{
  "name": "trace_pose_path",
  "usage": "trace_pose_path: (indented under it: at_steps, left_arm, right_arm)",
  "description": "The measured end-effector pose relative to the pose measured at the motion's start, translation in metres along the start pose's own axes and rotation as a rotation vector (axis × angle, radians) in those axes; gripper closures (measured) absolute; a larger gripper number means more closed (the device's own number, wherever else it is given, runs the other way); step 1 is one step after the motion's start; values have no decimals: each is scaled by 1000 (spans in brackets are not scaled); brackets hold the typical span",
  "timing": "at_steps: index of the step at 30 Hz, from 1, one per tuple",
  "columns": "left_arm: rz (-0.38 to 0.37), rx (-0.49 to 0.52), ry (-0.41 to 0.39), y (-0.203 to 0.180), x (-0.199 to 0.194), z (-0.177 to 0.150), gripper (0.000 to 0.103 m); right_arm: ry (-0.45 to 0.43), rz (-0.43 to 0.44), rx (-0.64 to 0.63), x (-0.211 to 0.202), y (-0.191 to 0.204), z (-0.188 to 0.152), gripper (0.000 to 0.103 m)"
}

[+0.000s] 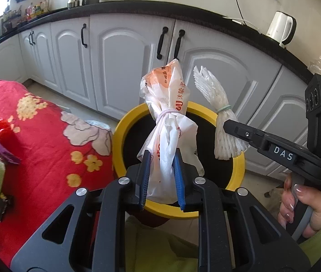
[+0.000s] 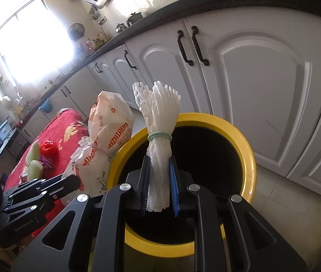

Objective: Collect trash
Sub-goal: 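Open both tools to drop the bag and forks into the bin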

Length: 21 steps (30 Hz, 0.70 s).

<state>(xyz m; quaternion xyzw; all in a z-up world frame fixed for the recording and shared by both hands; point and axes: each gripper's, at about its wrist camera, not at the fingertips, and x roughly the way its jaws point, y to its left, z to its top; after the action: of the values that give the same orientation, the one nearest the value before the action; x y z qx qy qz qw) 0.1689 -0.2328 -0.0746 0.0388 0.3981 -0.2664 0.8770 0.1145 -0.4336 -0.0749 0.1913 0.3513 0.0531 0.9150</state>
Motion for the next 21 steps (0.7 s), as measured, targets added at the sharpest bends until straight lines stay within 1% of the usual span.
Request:
trace_pose_path:
  at_steps: [2,4,5,6,7,9,10,11,12,14,16,18,19,20,21]
  left_arm:
    - [0,5,5,-2,6,0,87]
    - [1,8,9,-2,10,0,83]
    - [9,6,5,-2,12,0,79]
    - [13,5,3,-1,13,1,74]
    - [16,6,1,0,14,1,71]
    - [29,7,-3,1,15,0,57]
    - [33,6,-5,3,15,-1,56]
    - [37,3,-7,5,15,-1,52]
    - [42,-2,-8,7,14,-2,47]
    - [53,-9,-19,10,10,-3,39]
    - [66,-14,-33,13,3,-4,32]
    - [79,-26,-49,18,-5,-5,17]
    - [90,-40,-62,23,-11,-6,14]
    - [97,-48,-68,26,-15,-8,12]
    - [108,-63,-76,31,-21,-8,11]
  right_arm:
    - [1,-7,9,1,-3,0,83]
    - [2,-14,22,3,-7,0,75]
    - [2,-22,30,4,-10,1,66]
    - [0,-30,37,5,-12,0,59]
    - [-2,-35,43,5,-14,0,58]
    - [-1,-49,49,5,-16,-1,58]
    - [-1,-49,56,5,-17,-1,57]
    - [-2,-48,59,5,-18,-1,57]
    - [-3,-51,57,5,-17,-1,56]
    - [-9,-50,46,3,-14,-1,56]
    - [-18,-49,37,2,-9,0,54]
    - [-28,-41,25,-1,-3,1,52]
    - [-36,-36,15,-3,2,2,51]
    - [-42,-31,7,-5,6,2,47]
    - [-45,-26,1,-6,9,2,44]
